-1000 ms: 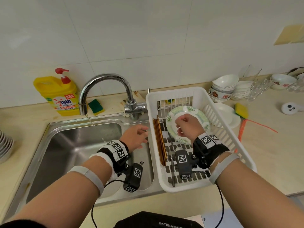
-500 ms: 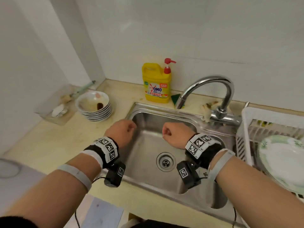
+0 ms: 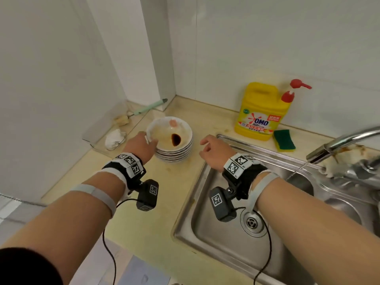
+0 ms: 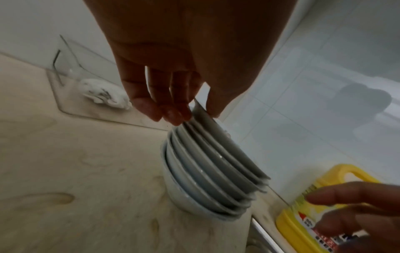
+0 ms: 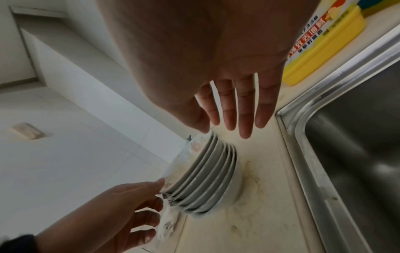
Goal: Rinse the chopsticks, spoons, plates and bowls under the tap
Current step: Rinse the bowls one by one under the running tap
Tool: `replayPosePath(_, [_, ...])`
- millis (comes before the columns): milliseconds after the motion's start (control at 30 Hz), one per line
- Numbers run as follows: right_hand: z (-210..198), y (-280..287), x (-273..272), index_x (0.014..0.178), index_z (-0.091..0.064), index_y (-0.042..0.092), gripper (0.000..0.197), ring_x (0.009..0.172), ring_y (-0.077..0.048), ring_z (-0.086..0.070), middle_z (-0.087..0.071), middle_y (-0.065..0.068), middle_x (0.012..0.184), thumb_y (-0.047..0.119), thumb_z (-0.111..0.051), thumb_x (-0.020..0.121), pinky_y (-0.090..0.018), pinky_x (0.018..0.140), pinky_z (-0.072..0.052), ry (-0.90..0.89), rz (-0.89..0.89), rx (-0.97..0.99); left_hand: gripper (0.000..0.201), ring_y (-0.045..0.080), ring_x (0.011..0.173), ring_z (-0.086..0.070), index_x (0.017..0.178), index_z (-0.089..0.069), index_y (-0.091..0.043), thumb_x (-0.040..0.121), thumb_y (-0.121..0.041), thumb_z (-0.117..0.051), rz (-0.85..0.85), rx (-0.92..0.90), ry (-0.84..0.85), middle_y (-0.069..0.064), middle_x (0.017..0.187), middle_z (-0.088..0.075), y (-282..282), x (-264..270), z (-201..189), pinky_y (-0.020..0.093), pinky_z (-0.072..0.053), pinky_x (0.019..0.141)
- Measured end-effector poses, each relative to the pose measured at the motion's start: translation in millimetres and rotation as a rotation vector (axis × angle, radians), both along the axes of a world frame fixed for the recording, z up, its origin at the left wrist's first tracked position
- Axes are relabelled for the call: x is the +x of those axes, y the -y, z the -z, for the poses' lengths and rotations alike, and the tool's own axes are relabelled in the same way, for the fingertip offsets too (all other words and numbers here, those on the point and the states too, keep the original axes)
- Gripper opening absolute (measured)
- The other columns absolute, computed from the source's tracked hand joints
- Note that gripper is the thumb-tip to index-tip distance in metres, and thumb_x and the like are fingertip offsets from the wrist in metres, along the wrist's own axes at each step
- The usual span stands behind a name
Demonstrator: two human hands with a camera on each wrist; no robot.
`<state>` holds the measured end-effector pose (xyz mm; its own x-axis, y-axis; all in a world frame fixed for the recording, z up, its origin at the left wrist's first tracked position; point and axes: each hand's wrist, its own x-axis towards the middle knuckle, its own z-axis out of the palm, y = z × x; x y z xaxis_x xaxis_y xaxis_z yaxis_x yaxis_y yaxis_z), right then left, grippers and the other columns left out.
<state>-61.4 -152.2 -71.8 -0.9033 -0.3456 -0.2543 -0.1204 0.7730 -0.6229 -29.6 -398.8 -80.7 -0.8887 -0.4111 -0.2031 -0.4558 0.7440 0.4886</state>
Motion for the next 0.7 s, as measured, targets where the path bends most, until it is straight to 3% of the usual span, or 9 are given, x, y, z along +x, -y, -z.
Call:
replayPosePath(67, [4.6, 4.4, -3.1, 0.129, -0.052, 0.018, 0.034, 0.102, -0.023, -0.063, -0.064, -0.003, 0.110, 0.021, -0.059, 0.096, -0.035, 0.089, -0.050, -0.002, 0.021, 0.022, 0.053, 0.036, 0.101, -0.067, 0.137, -0.050, -0.011, 0.098, -0.046, -0.056, 0.005, -0.001, 0.003, 0.014, 0.111, -0.071, 4.6, -9.5, 1.8, 0.041, -0.055, 0.085])
replayPosePath(200, [6.0, 3.6, -7.6, 0.126, -0.052, 0.019, 0.031, 0.099, -0.022, -0.062, -0.064, -0.003, 0.108, 0.021, -0.055, 0.096, -0.035, 0.087, -0.050, -0.054, -0.029, 0.155, 0.047, 0.034, 0.099, -0.065, 0.133, -0.050, -0.011, 0.097, -0.040, -0.057, 0.004, -0.063, 0.000, 0.013, 0.113, -0.068, 7.5, -16.6, 4.9, 0.038, -0.050, 0.076])
replayPosePath(367, [5.0, -1.7, -6.6, 0.121, -0.055, 0.019, 0.025, 0.100, -0.023, -0.062, -0.066, -0.002, 0.106, 0.023, -0.053, 0.096, -0.038, 0.090, -0.052, -0.044, -0.062, 0.253, 0.035, 0.031, 0.082, -0.064, 0.123, -0.054, -0.015, 0.095, -0.035, -0.053, -0.006, -0.113, -0.050, 0.010, 0.096, -0.068, 4.0, -16.5, 3.0, 0.035, -0.048, 0.066])
replayPosePath(600, [12.9, -15.9, 6.4, 0.118, -0.055, 0.019, 0.020, 0.091, -0.019, -0.061, -0.064, 0.002, 0.096, 0.021, -0.053, 0.098, -0.029, 0.078, -0.047, -0.015, -0.053, 0.206, 0.022, 0.030, 0.071, -0.069, 0.112, -0.043, -0.018, 0.093, -0.022, -0.052, -0.008, -0.032, -0.113, 0.009, 0.086, -0.070, 2.0, -17.6, -10.8, 0.044, -0.061, 0.069])
replayPosePath(700, [16.5, -24.2, 12.7, 0.117, -0.056, 0.021, 0.019, 0.090, -0.020, -0.062, -0.064, 0.001, 0.097, 0.022, -0.054, 0.098, -0.030, 0.079, -0.049, -0.010, -0.047, 0.185, 0.022, 0.022, 0.062, -0.063, 0.114, -0.039, -0.016, 0.095, -0.014, -0.050, -0.028, 0.033, -0.137, 0.005, 0.081, -0.060, -0.6, -14.6, -19.7, 0.033, -0.054, 0.054])
